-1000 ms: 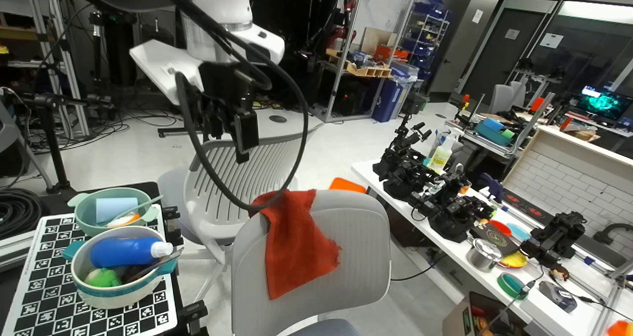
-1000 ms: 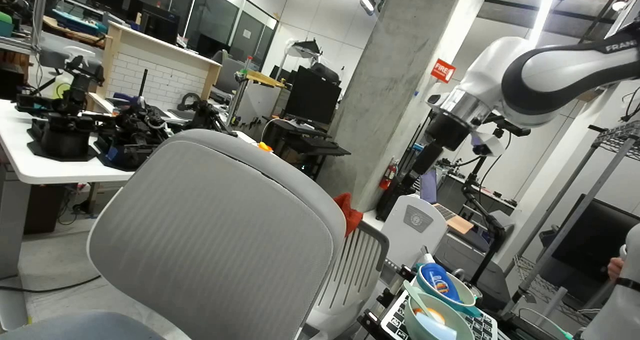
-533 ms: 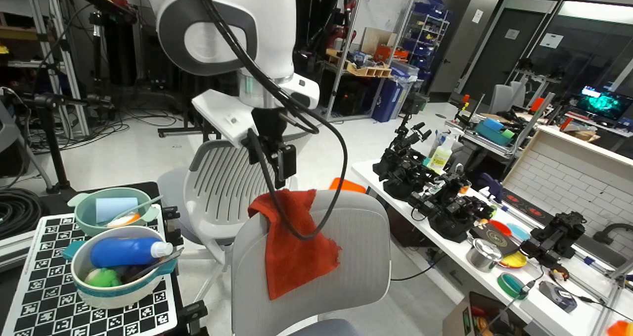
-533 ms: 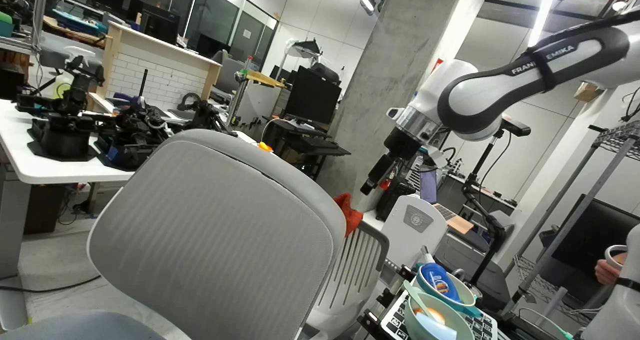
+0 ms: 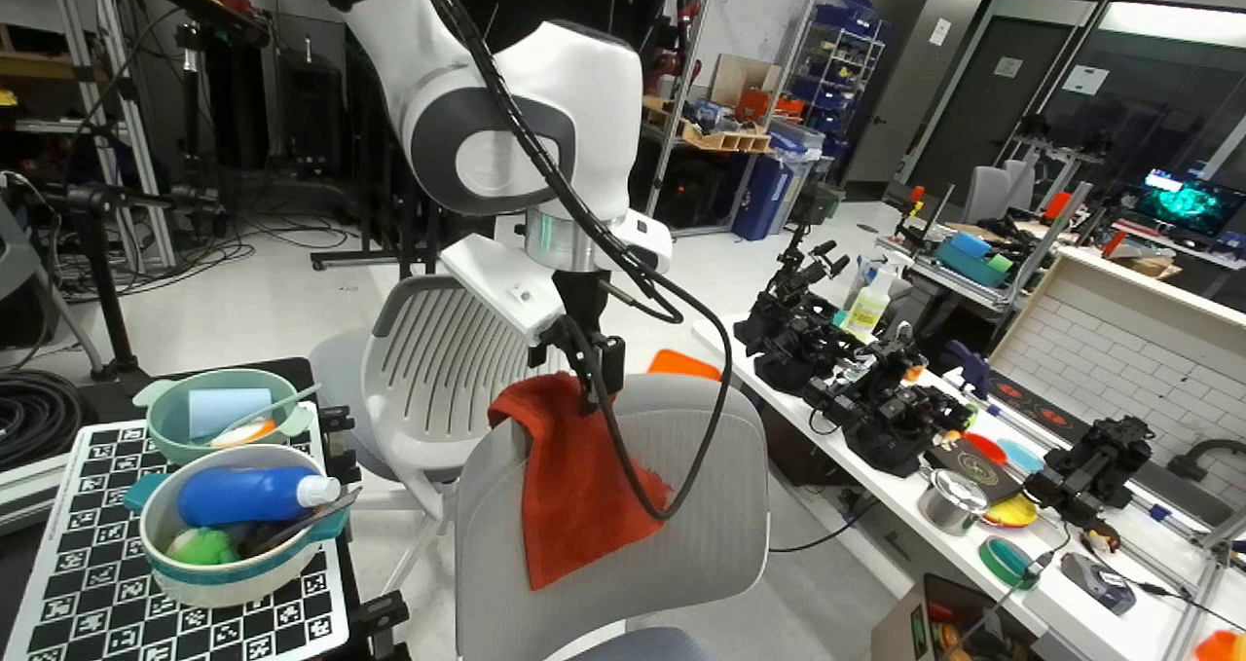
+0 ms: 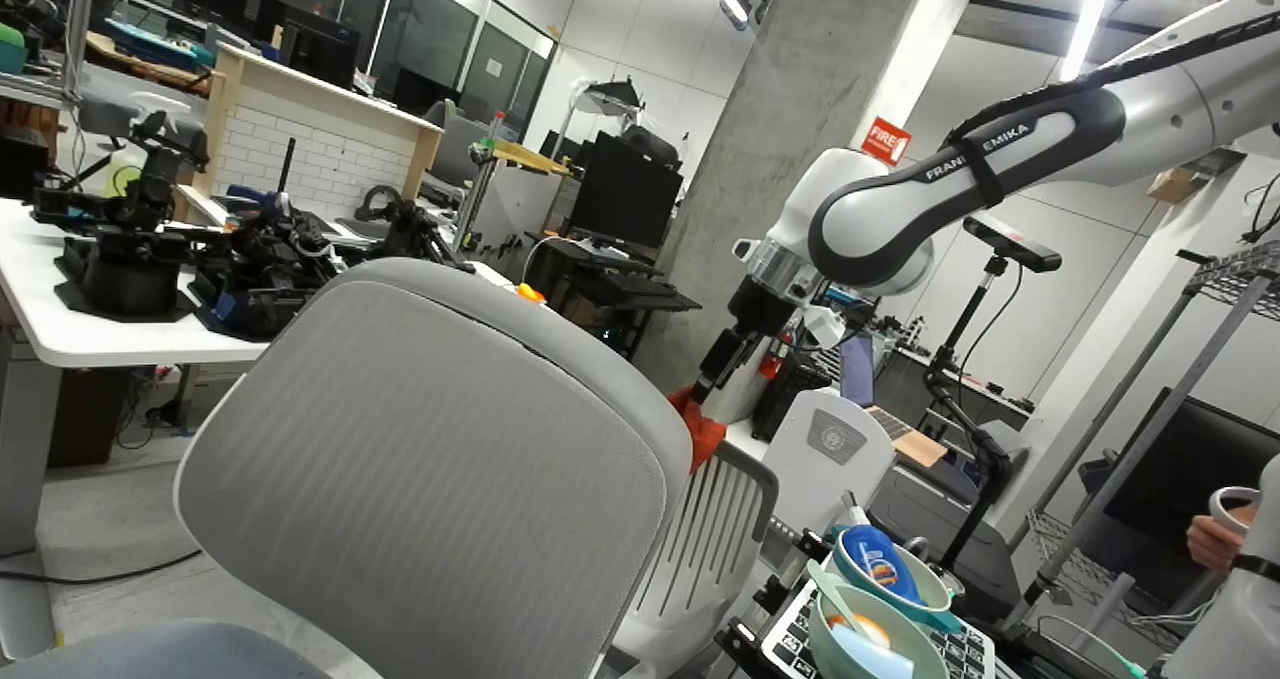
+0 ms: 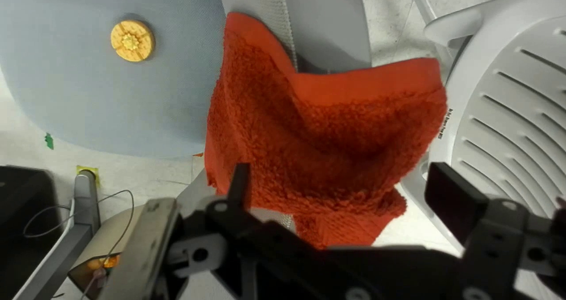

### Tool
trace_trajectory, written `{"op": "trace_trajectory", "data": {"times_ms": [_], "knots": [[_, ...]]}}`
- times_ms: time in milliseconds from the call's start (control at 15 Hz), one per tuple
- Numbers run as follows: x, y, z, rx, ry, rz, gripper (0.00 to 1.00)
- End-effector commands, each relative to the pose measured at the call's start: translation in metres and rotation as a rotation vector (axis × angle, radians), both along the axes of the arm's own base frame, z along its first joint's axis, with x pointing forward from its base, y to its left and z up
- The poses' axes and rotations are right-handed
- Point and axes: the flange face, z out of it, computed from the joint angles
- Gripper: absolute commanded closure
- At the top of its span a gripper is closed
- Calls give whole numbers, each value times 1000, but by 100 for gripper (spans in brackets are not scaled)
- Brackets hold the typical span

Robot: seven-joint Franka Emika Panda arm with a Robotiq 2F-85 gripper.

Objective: Move the orange cloth to the chair on the left and then back to the chair on the right

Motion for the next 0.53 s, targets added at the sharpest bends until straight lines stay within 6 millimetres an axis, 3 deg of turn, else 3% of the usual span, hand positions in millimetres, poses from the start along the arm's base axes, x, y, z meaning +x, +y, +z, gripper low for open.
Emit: {"op": "trace_trajectory", "data": {"times_ms": [0, 400, 467], "knots": [[16, -4, 3, 0, -41, 28, 0], [24, 5, -1, 11, -45, 55, 0], [23, 7, -5, 12, -40, 59, 6]]}}
